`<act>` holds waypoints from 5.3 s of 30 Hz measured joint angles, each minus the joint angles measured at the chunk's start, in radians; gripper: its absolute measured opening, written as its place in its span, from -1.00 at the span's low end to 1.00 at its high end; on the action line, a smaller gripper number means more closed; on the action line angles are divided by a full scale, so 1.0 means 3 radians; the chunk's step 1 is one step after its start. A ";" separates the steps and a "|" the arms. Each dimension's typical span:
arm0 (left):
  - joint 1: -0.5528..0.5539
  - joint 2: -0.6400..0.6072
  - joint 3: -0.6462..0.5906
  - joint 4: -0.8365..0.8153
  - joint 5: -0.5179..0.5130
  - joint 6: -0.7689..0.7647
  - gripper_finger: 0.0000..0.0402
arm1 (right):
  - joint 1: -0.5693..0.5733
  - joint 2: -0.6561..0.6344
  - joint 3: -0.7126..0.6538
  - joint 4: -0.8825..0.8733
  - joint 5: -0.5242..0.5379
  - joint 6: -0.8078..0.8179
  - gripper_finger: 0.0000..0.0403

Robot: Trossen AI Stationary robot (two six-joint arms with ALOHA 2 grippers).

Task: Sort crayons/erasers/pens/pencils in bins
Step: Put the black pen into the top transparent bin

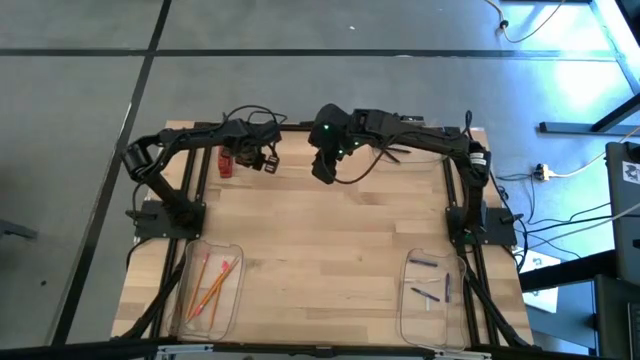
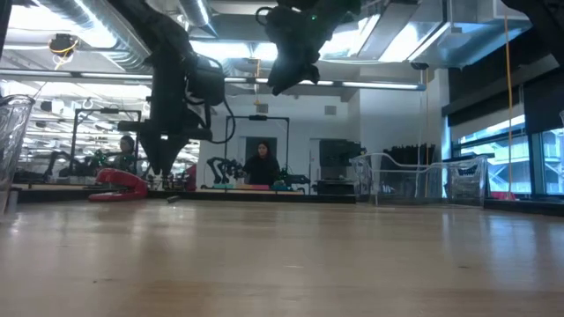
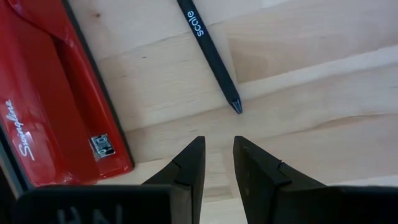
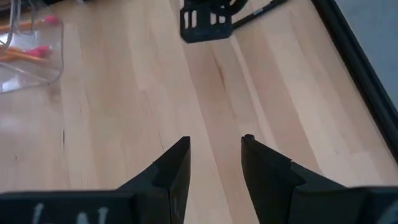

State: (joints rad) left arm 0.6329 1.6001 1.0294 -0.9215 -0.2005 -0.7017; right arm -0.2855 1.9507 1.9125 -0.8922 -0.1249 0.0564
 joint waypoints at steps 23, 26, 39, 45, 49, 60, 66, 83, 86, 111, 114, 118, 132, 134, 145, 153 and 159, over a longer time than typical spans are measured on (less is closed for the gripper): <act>0.0166 -0.0001 -0.0256 0.0354 0.0139 -0.0022 -0.62 | 0.0000 0.0004 0.0000 -0.0236 -0.0014 -0.0126 -0.30; 0.0229 -0.0001 -0.0256 0.0359 0.0125 -0.0025 -0.62 | 0.0000 0.0004 0.0000 -0.0236 -0.0017 -0.0120 -0.30; 0.0286 -0.0001 -0.0256 0.0910 0.0163 -0.0094 -0.64 | 0.0000 0.0005 -0.0001 -0.0235 -0.0024 -0.0119 -0.30; 0.0286 0.0144 -0.0256 0.0952 0.0174 -0.0177 -0.63 | 0.0000 0.0005 -0.0001 -0.0232 -0.0024 -0.0123 -0.30; 0.0285 0.0222 -0.0257 0.0973 0.0177 -0.0190 -0.64 | 0.0000 0.0005 -0.0001 -0.0232 -0.0024 -0.0129 -0.30; 0.0286 0.0233 -0.0258 0.0930 0.0051 -0.0283 -0.65 | 0.0000 0.0005 -0.0003 -0.0230 -0.0024 -0.0130 -0.30; 0.0290 0.0233 -0.0258 0.0932 -0.0025 -0.0371 -0.65 | -0.0001 0.0005 -0.0003 -0.0230 -0.0024 -0.0131 -0.30; 0.0289 0.0229 -0.0430 0.1077 -0.0045 -0.0523 -0.65 | -0.0001 0.0006 -0.0004 -0.0197 -0.0024 -0.0143 -0.30; 0.0290 0.0229 -0.0430 0.1084 0.0003 -0.0523 -0.65 | -0.0001 0.0006 -0.0004 -0.0196 -0.0024 -0.0143 -0.30; 0.0284 0.0409 -0.0420 0.1137 0.0013 -0.0255 -0.65 | -0.0001 0.0006 -0.0005 -0.0151 -0.0024 -0.0140 -0.30; 0.0285 0.0417 -0.0420 0.1139 0.0017 -0.0146 -0.65 | -0.0001 0.0006 -0.0005 -0.0152 -0.0024 -0.0135 -0.30; 0.0287 0.0423 -0.0423 0.1141 0.0029 0.0013 -0.73 | -0.0001 0.0006 -0.0005 -0.0152 -0.0024 -0.0133 -0.30; 0.0286 0.0412 -0.0430 0.1127 0.0179 0.0254 -0.98 | 0.0000 0.0005 -0.0005 -0.0251 -0.0024 -0.0210 -0.30; 0.0273 0.0378 -0.0432 0.1130 0.0192 0.0283 -0.98 | -0.0001 -0.0005 -0.0005 -0.0291 -0.0024 -0.0206 -0.30; 0.0258 0.0017 -0.0449 0.1122 0.0552 0.0454 -0.98 | 0.0013 -0.0333 0.0001 -0.0661 0.0430 -0.0161 -0.30; 0.0188 -0.0163 -0.0444 0.1208 0.0703 0.0502 -0.98 | 0.0017 -0.0590 0.0003 -0.0841 0.0627 -0.0107 -0.30; 0.0100 -0.0304 -0.0440 0.1391 0.0823 0.0586 -0.98 | 0.0017 -0.0704 0.0004 -0.1062 0.0626 -0.0113 -0.30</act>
State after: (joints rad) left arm 0.6631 1.5088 0.8974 -0.5042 0.0464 -0.5259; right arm -0.2806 1.7395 1.9137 -1.2108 0.0629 0.0224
